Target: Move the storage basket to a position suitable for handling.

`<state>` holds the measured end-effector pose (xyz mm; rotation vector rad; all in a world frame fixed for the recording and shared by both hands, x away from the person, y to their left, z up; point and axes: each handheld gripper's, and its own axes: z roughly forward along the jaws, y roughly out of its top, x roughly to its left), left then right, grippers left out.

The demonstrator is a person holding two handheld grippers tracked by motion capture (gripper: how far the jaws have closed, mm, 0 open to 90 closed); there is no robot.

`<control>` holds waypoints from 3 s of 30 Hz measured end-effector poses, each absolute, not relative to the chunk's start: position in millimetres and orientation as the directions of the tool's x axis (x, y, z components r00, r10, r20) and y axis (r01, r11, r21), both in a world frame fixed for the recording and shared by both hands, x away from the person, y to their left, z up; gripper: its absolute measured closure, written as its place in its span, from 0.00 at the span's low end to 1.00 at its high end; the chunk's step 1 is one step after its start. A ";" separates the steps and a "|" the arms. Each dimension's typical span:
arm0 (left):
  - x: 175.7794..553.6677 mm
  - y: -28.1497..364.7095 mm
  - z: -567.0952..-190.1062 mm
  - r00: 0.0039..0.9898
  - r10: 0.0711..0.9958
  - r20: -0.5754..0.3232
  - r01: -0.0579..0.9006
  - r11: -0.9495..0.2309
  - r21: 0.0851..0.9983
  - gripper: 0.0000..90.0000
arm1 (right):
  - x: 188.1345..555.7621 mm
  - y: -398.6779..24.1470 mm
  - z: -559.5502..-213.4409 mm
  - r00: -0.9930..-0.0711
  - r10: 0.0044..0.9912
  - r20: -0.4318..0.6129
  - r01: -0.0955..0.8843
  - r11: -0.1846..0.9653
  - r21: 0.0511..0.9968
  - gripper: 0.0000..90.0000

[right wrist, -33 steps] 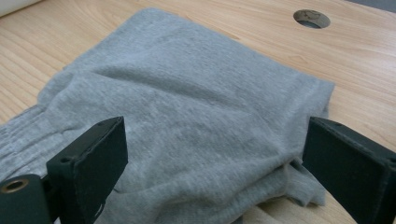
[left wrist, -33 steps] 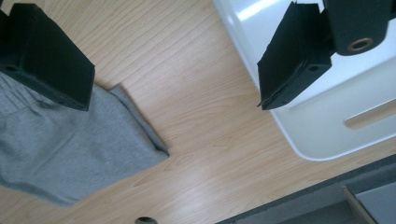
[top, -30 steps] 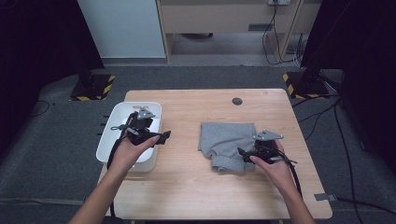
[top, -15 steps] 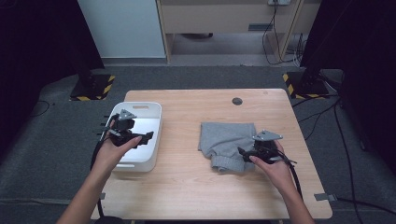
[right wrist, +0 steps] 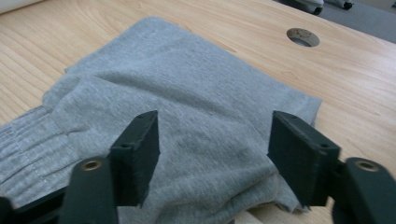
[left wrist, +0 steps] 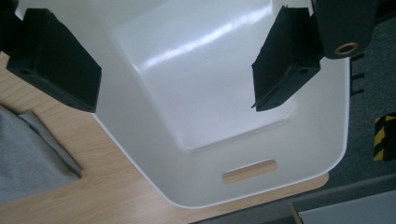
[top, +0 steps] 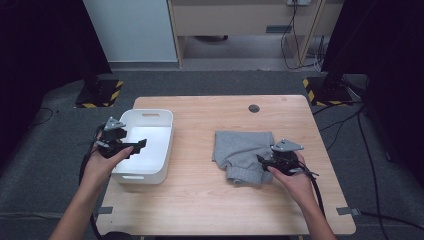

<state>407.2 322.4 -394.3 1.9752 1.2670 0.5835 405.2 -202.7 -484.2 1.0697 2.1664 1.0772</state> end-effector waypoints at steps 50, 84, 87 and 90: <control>427.5 422.3 -453.2 0.243 0.963 -0.117 0.705 -0.093 0.703 0.79 | 406.7 -205.3 -488.1 -0.580 0.813 -0.051 0.468 0.384 0.796 0.35; 421.8 376.2 -457.2 0.310 0.941 -0.137 0.681 -0.119 0.723 0.86 | 408.6 -209.4 -490.0 -0.569 0.821 -0.039 0.485 0.374 0.790 0.32; 420.5 373.3 -458.0 0.311 0.940 -0.142 0.676 -0.114 0.728 0.86 | 408.7 -209.5 -490.0 -0.568 0.822 -0.040 0.486 0.374 0.790 0.32; 418.6 370.9 -458.7 0.310 0.939 -0.150 0.674 -0.106 0.731 0.86 | 408.8 -209.5 -490.4 -0.568 0.822 -0.042 0.485 0.375 0.790 0.31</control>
